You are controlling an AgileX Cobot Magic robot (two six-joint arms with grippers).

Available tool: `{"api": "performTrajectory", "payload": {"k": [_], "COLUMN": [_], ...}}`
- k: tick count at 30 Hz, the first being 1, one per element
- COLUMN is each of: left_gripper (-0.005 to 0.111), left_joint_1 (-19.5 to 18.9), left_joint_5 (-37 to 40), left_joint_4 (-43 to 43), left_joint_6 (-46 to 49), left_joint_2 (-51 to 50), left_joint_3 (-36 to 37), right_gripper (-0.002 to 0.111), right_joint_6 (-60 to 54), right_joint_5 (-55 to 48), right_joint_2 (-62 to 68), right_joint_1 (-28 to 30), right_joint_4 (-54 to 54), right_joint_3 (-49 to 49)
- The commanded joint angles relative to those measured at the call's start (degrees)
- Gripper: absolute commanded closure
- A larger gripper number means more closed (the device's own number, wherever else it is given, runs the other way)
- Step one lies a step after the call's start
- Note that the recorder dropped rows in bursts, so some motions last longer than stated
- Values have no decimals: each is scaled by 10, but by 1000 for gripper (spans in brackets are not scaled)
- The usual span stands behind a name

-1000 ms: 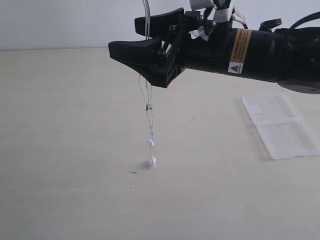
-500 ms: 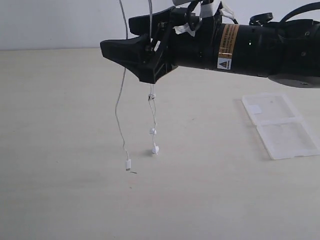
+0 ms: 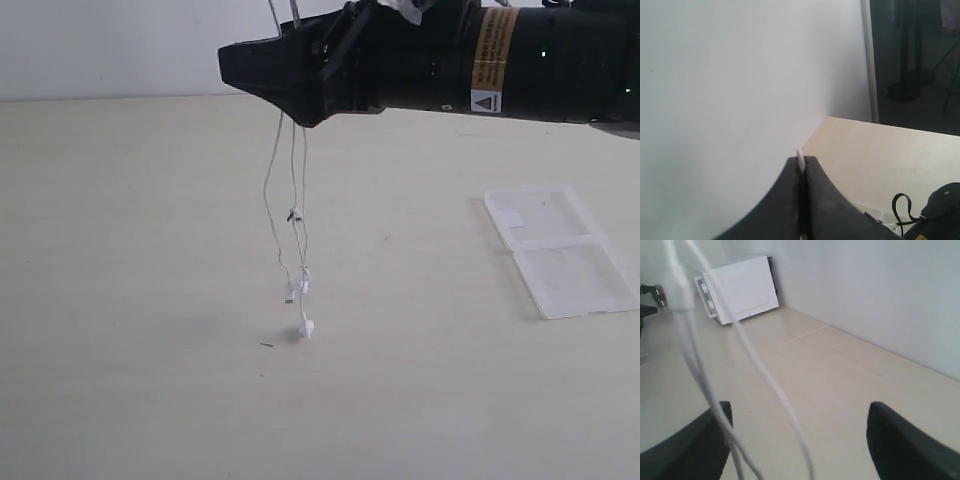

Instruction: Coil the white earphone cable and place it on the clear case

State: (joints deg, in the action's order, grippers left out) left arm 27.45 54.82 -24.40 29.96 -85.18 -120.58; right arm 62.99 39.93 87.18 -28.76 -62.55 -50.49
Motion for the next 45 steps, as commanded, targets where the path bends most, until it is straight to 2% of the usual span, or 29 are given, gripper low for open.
{"api": "performTrajectory", "payload": {"k": [1, 7, 23, 30, 31, 34, 35, 38, 43, 45], "left_gripper": [107, 107, 107, 107, 107, 107, 107, 107, 107, 107], "left_joint_1": [1, 1, 1, 1, 1, 1, 1, 1, 1, 1], "left_joint_5": [-6, -6, -3, -2, -2, -1, -1, -1, 9, 17], "left_joint_4": [1, 1, -1, -1, -1, -1, -1, -1, 8, 35], "left_joint_6": [-1, -1, -1, -1, -1, -2, -2, -2, -2, -5], "left_joint_2": [5, 5, 5, 5, 5, 5, 5, 5, 6, 8], "left_joint_3": [0, 0, 0, 0, 0, 0, 0, 0, 0, 0], "right_gripper": [38, 44, 53, 59, 61, 80, 91, 108, 108, 108], "right_joint_6": [39, 89, 78, 75, 68, 57, 57, 42, 42, 42], "right_joint_5": [-5, -9, -22, 1, 3, 3, 4, 4, 0, -42], "right_joint_2": [-6, -5, -5, 22, 28, 38, 38, 38, 38, 33], "right_joint_1": [-2, -2, -2, -2, -2, -2, -2, -2, -2, -2], "right_joint_4": [-35, -101, -110, -78, -71, -58, -52, -43, -43, -41], "right_joint_3": [-2, -2, -2, -2, -2, -2, -2, -2, -2, -2]}}
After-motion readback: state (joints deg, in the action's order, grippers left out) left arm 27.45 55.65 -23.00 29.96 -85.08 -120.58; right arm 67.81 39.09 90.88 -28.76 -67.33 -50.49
